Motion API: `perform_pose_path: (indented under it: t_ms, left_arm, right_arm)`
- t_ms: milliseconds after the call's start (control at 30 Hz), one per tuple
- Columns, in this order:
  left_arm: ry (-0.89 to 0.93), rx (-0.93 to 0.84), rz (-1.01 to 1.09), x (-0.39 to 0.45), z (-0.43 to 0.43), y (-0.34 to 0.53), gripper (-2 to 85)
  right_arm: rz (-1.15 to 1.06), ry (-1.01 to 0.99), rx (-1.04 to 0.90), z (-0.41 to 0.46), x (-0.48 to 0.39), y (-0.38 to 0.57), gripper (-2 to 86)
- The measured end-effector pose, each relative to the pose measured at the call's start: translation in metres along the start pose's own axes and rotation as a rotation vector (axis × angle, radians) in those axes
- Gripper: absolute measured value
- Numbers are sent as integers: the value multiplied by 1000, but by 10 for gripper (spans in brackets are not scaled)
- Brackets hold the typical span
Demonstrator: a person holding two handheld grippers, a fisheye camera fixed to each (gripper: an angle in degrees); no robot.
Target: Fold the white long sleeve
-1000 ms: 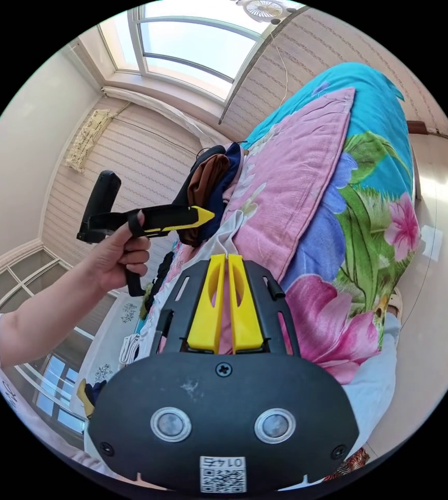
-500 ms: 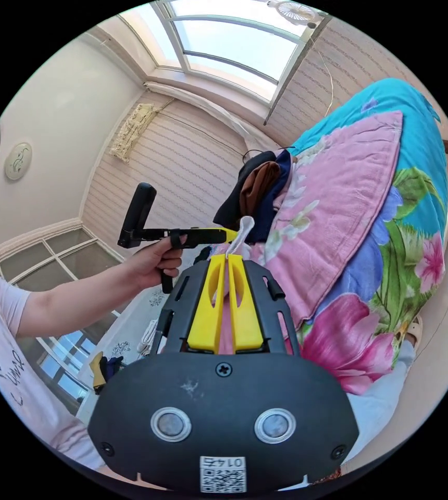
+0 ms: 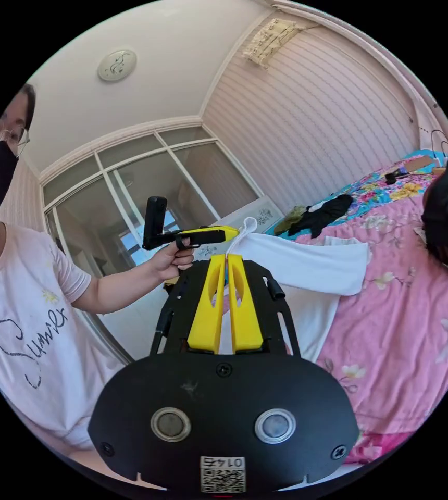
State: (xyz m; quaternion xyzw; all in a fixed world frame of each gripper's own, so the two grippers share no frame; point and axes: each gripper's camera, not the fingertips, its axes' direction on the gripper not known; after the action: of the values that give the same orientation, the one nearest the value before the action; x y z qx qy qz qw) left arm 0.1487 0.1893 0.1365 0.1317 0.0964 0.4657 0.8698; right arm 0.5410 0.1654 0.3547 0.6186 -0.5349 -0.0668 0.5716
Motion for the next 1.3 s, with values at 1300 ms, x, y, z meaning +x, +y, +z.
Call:
perform_pose_path:
  t_ms: [1300]
  left_arm:
    - [216, -101, -394, -371, 193, 89, 28]
  right_arm:
    - [192, 499, -623, 403, 402, 54, 100]
